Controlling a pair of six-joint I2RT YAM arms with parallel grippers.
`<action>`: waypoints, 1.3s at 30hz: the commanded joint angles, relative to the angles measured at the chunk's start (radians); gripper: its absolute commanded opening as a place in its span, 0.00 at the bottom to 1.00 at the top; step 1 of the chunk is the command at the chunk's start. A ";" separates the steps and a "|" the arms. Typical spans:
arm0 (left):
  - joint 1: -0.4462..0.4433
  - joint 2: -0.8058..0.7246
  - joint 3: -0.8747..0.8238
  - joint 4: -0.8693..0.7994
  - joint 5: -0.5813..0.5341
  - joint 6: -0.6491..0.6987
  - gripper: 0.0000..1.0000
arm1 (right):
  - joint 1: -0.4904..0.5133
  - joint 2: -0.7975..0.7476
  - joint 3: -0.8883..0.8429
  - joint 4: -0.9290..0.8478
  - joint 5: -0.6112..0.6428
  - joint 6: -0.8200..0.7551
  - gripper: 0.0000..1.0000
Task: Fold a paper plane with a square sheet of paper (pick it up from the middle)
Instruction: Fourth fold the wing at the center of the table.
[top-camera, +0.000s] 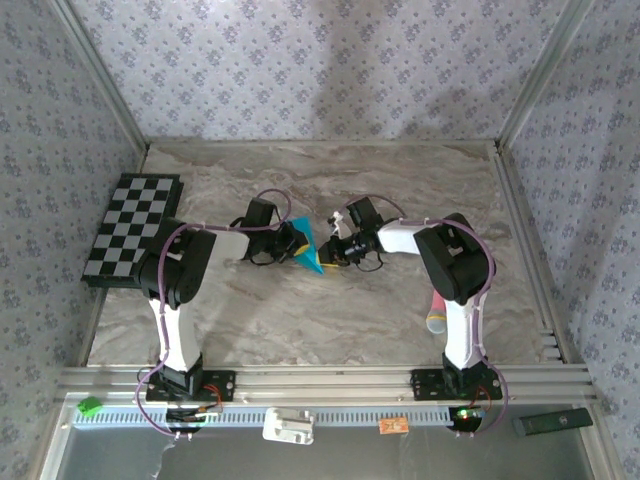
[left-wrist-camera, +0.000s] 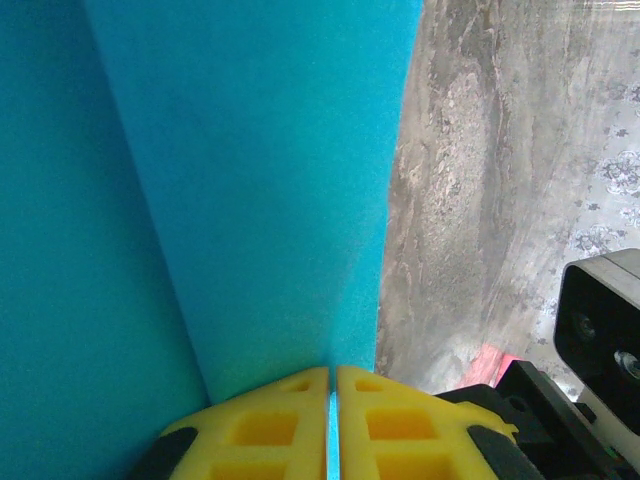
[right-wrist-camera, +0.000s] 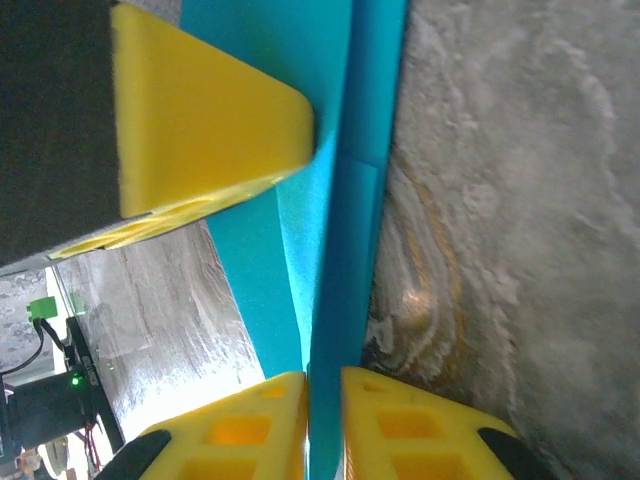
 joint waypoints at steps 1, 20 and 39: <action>-0.004 0.009 0.015 -0.004 0.007 0.026 0.10 | -0.016 -0.015 -0.022 -0.126 0.032 0.011 0.18; -0.004 0.006 0.014 -0.007 0.004 0.023 0.10 | 0.005 -0.019 -0.002 -0.174 0.022 -0.015 0.16; -0.004 0.001 0.014 -0.012 0.004 0.023 0.10 | 0.064 -0.113 0.027 -0.104 0.119 0.028 0.15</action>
